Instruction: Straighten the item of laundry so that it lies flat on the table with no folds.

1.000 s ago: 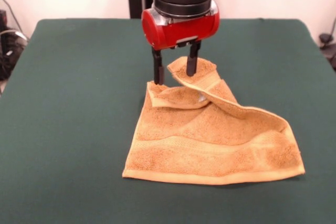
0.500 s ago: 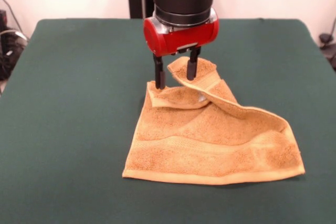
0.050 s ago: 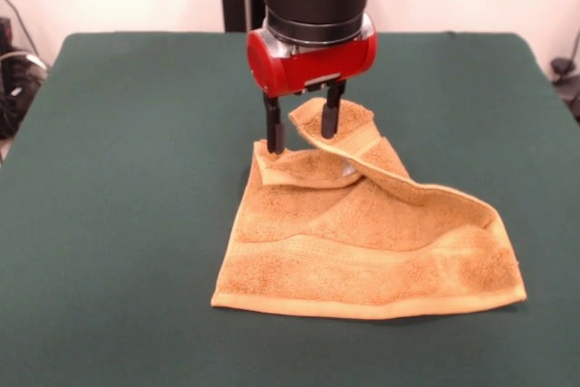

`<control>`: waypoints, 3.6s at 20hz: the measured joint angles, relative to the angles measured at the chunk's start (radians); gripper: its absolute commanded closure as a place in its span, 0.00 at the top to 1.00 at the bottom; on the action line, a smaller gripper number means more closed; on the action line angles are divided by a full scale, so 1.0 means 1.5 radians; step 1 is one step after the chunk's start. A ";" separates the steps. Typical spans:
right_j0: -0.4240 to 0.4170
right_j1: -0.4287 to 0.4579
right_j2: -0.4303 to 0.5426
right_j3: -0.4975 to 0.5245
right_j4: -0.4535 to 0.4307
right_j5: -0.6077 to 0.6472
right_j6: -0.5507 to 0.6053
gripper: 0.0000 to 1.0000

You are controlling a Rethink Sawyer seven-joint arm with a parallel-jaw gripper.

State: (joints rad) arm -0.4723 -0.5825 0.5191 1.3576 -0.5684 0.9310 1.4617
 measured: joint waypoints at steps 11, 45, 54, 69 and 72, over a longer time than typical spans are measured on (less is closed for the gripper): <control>0.000 -0.007 0.000 0.008 -0.002 0.000 0.000 1.00; 0.020 -0.004 0.000 0.026 -0.018 0.000 0.000 1.00; 0.019 -0.004 0.000 0.030 -0.022 0.000 0.000 1.00; 0.019 -0.003 -0.001 0.033 -0.030 0.000 0.000 1.00; 0.019 -0.002 -0.001 0.033 -0.035 0.000 0.000 1.00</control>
State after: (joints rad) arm -0.4432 -0.5854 0.5172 1.4071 -0.6212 0.9310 1.4617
